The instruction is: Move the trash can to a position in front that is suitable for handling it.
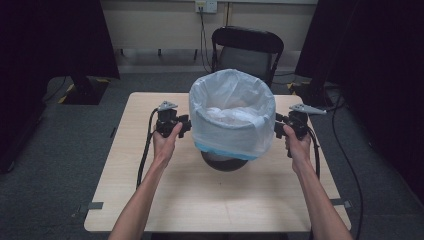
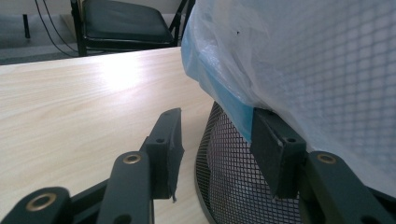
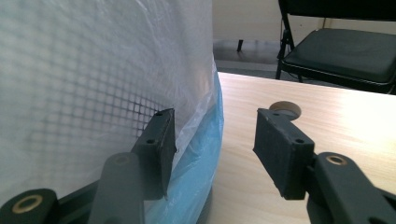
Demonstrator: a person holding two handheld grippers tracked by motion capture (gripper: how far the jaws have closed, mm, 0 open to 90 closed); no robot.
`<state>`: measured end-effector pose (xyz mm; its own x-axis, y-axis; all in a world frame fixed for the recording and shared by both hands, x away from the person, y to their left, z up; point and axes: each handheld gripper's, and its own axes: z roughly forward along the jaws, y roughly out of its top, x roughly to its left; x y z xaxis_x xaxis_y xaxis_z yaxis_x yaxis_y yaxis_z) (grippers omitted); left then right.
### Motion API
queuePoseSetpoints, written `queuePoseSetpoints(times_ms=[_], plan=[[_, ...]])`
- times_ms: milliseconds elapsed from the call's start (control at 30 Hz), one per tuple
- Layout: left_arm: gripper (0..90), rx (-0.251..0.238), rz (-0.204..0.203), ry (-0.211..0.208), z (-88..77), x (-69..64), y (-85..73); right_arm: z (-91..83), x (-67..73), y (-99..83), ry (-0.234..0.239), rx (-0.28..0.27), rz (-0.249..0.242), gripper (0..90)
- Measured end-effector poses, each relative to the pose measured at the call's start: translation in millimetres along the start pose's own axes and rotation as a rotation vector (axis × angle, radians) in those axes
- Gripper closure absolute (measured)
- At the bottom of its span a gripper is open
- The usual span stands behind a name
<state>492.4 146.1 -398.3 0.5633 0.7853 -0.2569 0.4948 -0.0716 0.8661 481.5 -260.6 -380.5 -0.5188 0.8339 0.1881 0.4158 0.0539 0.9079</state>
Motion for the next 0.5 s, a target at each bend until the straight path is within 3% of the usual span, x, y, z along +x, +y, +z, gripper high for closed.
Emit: queuePoseSetpoints(times_ms=[200,433,500], plan=[[50.9,-0.011,0.01,0.002,-20.5,-1.7,-12.1,-4.6,11.9,0.6,0.025,0.034,-0.049,47.5],[51.0,-0.031,-0.001,-0.033,-35.4,-2.8,-24.0,-9.1,19.6,-3.8,0.071,0.044,-0.047,47.5],[51.0,-0.028,0.013,-0.037,-39.7,-4.2,-26.2,-11.5,22.3,-4.5,0.074,0.047,-0.054,48.4]])
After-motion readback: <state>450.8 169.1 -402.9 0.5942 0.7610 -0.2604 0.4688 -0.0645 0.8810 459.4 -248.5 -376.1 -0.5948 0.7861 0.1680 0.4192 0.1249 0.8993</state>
